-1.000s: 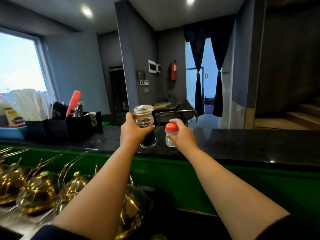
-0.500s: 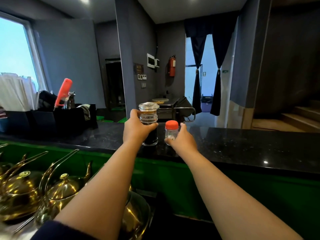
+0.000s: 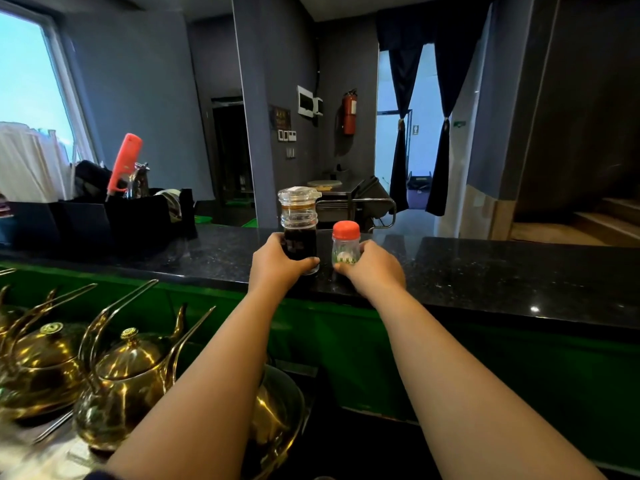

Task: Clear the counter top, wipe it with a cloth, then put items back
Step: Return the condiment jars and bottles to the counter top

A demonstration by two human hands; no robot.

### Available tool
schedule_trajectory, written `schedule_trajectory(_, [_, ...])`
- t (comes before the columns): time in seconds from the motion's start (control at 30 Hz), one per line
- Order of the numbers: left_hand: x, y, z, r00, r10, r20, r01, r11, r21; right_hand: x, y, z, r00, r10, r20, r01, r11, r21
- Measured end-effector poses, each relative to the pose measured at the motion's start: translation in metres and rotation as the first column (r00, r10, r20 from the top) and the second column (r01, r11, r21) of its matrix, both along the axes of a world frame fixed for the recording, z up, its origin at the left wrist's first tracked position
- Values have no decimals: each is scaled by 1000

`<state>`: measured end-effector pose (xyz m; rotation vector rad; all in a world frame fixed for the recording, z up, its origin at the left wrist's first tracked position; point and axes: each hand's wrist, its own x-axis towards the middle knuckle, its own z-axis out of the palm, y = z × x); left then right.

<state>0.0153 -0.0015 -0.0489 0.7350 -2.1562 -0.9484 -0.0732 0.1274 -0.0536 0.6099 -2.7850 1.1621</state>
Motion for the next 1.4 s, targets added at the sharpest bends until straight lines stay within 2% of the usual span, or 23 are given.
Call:
schedule_trajectory(0.27, [-17, -14, 6, 993, 65, 101, -65, 998, -8, -2, -7, 4, 1000, -14, 7, 13, 1000, 15])
schedule_trajectory(0.43, [-1, -5, 5, 989, 71, 128, -70, 997, -13, 8, 0, 8, 1000, -14, 14, 14, 1000, 24])
schedule_trajectory(0.6, [45, 27, -6, 997, 22, 72, -13, 993, -118, 45, 33, 4, 999, -20, -46, 24, 994, 104])
schedule_trajectory(0.73, [88, 72, -25, 996, -44, -75, 29, 983, -183, 94, 84, -37, 974, 163, -157, -171, 984, -41])
schedule_trajectory(0.8, [112, 96, -45, 992, -70, -109, 40, 967, -252, 120, 110, -69, 955, 260, -143, -279, 951, -131])
schedule_trajectory(0.9, [150, 132, -88, 987, -92, -132, 45, 944, -327, 145, 144, -125, 932, 358, -67, -364, 914, -180])
schedule_trajectory(1.03, [195, 168, -160, 998, -47, -40, 37, 974, -222, 168, 172, -188, 908, 389, 157, -368, 918, -147])
schedule_trajectory(1.17, [226, 184, -217, 979, -21, 201, 41, 994, -97, 181, 177, -225, 863, 382, 330, -348, 924, -159])
schedule_trajectory(1.3, [235, 193, -246, 928, -77, 364, 72, 997, 28, 186, 172, -250, 875, 320, 364, -284, 947, -150])
schedule_trajectory(1.4, [236, 196, -256, 917, -86, 388, 53, 994, 94, 188, 169, -262, 884, 306, 354, -262, 951, -166])
